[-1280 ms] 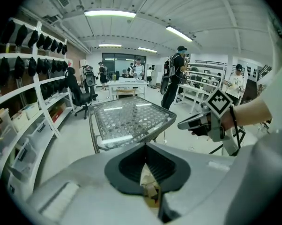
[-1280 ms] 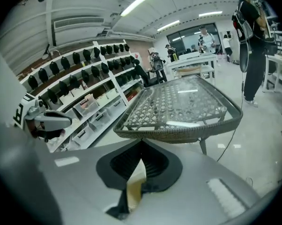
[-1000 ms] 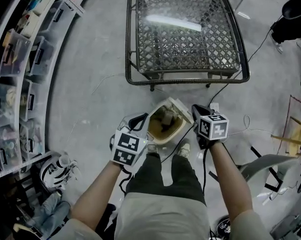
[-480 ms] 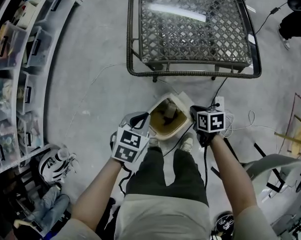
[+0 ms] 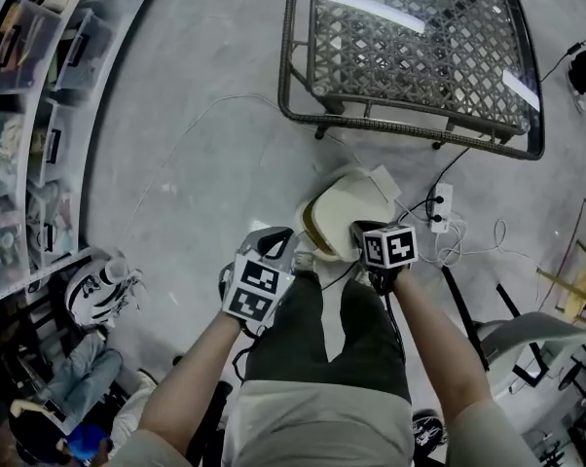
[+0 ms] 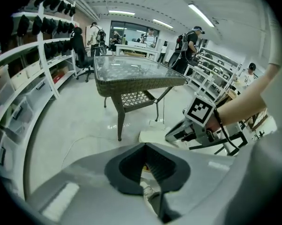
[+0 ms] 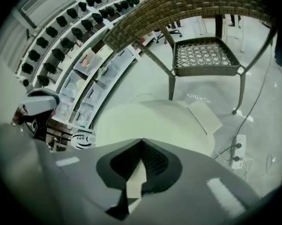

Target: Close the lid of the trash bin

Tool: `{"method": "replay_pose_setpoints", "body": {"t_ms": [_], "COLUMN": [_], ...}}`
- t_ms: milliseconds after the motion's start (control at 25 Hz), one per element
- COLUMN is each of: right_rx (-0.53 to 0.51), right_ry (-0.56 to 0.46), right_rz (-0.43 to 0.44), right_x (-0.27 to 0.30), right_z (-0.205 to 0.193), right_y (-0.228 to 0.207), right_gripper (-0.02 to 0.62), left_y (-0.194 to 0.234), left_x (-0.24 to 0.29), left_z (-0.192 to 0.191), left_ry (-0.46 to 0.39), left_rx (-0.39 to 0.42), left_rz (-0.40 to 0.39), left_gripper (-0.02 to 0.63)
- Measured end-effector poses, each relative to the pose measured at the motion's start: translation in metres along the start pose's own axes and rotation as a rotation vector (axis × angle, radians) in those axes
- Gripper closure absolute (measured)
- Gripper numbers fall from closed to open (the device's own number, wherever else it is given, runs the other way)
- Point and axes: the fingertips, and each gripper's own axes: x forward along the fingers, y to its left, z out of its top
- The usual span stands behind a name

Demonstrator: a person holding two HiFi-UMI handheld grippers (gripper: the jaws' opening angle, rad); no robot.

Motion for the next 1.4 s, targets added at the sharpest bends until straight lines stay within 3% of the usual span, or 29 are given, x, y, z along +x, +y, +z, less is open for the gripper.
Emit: {"method": "replay_pose_setpoints", "body": {"t_ms": [120, 320, 480, 760, 960, 1160, 1280, 1400], "right_rx": [-0.068, -0.083, -0.135, -0.168, -0.174, -0.168, -0.237, -0.282], "right_ry": [0.021, 0.071, 0.120, 0.104, 0.047, -0.127, -0.214, -0.328], "right_rz": [-0.021, -0.025, -0.090, -0.128, -0.094, -0.067, -0.071, -0.069], "right_x": [0.025, 0.071, 0.099, 0.096, 0.049, -0.035, -0.094, -0.159], "right_z": [-0.015, -0.034, -0.043, -0.042, -0.023, 0.027, 0.055, 0.087], "right_y": [0.003, -0.005, -0.015, -0.012, 0.012, 0.047, 0.075, 0.100], "right_gripper": [0.592, 0.592, 0.592, 0.592, 0.592, 0.592, 0.592, 0.592], "left_y": [0.006, 0.019, 0.023, 0.026, 0.029, 0.026, 0.018, 0.006], "left_x": [0.007, 0.024, 0.031, 0.029, 0.006, -0.030, -0.062, -0.097], "left_z": [-0.029, -0.065, -0.080, -0.085, -0.057, -0.004, 0.032, 0.080], "left_ry": [0.029, 0.066, 0.083, 0.082, 0.040, -0.035, -0.093, -0.202], "left_rx": [-0.029, -0.059, -0.077, -0.077, -0.054, -0.007, 0.030, 0.082], "left_rz": [0.005, 0.015, 0.007, 0.004, 0.017, 0.039, 0.060, 0.082], "left_gripper": [0.603, 0.603, 0.603, 0.603, 0.603, 0.603, 0.603, 0.603]}}
